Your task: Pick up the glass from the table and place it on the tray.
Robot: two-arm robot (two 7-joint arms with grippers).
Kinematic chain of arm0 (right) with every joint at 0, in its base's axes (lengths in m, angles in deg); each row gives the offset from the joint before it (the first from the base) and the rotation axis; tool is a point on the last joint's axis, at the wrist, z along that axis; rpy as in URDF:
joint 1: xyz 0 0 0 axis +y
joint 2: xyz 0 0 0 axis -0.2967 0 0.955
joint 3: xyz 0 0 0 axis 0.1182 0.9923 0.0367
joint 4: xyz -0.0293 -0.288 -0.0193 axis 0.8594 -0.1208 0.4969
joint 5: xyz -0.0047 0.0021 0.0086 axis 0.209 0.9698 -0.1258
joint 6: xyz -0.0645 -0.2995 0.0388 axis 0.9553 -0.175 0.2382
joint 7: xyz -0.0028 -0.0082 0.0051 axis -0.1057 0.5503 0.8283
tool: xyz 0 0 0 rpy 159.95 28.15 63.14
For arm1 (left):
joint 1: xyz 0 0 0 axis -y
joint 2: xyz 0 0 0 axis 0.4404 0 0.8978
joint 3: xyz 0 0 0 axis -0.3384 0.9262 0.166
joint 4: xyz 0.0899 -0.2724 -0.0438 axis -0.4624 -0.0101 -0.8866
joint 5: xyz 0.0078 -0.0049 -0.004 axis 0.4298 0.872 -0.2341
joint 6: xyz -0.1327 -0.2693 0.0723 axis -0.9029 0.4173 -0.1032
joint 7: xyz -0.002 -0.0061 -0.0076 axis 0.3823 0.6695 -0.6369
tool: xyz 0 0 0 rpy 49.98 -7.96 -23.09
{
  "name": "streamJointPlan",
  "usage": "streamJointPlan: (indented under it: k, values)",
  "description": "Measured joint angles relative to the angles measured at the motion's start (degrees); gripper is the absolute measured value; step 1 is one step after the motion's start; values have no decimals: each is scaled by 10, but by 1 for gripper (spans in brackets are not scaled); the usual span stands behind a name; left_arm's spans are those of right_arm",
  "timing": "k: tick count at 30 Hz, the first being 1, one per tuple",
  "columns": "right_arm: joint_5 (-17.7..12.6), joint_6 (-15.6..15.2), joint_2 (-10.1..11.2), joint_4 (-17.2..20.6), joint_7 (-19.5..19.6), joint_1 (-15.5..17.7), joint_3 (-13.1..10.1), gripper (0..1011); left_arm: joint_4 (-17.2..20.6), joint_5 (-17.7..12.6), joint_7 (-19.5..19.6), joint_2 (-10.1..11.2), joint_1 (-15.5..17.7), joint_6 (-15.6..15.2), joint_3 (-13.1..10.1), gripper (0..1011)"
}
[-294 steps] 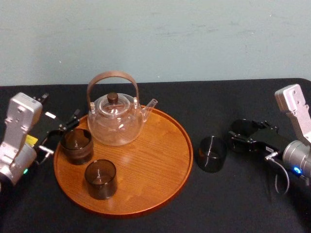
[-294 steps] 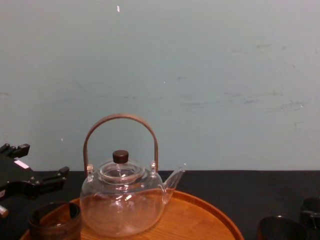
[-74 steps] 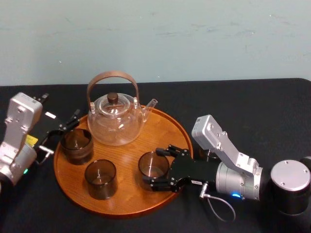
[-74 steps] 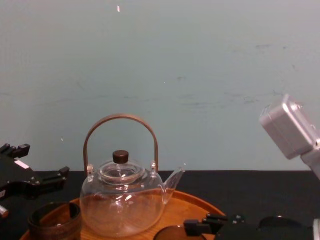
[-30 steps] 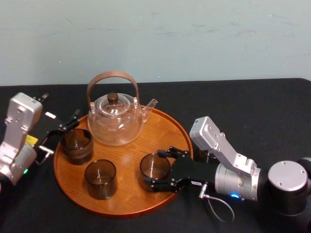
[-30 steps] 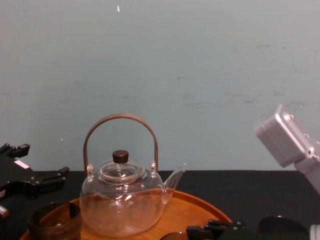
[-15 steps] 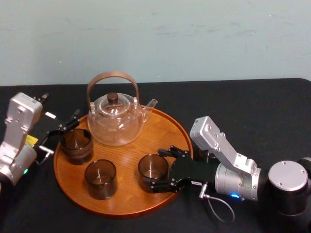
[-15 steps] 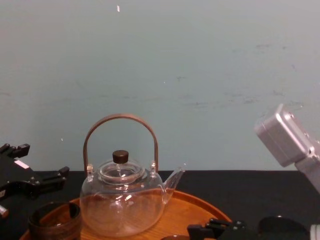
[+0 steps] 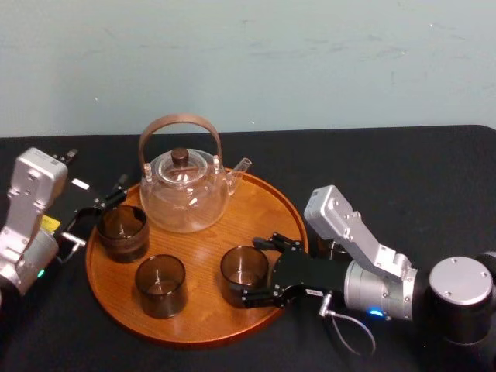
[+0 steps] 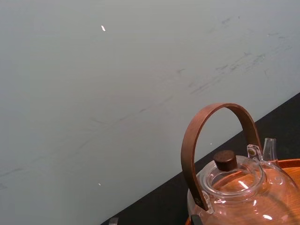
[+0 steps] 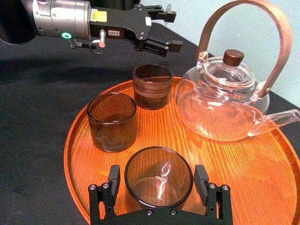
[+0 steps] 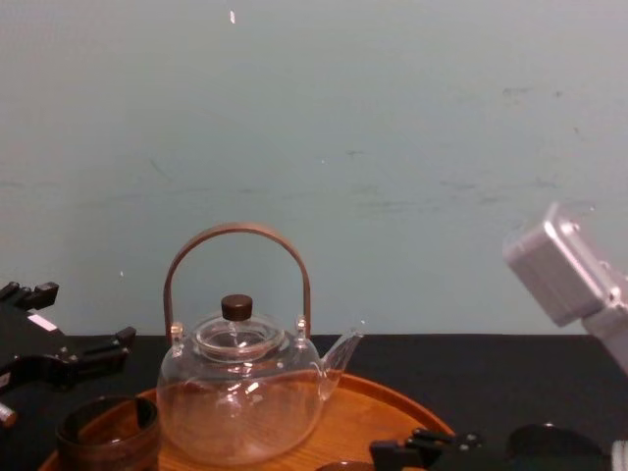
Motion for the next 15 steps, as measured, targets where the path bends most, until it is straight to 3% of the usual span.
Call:
streamJointPlan:
  k: [15]
  values:
    - [-33, 9, 36, 37, -4, 32, -28, 1003, 0, 0, 0, 0, 0, 0, 0, 1001]
